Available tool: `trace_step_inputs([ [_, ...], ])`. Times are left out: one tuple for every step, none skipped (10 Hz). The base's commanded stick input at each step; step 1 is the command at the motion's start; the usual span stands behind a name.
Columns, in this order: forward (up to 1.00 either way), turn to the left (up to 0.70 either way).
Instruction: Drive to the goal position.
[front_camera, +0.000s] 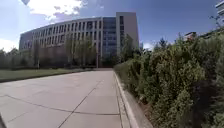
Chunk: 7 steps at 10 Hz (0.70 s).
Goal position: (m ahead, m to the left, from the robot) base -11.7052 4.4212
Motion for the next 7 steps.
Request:
trace_step_inputs([
  [0.04,0.0],
  [0.04,0.0],
  [0.05,0.0],
  [0.04,0.0],
  [0.04,0.0],
  [0.04,0.0],
  [0.04,0.0],
])
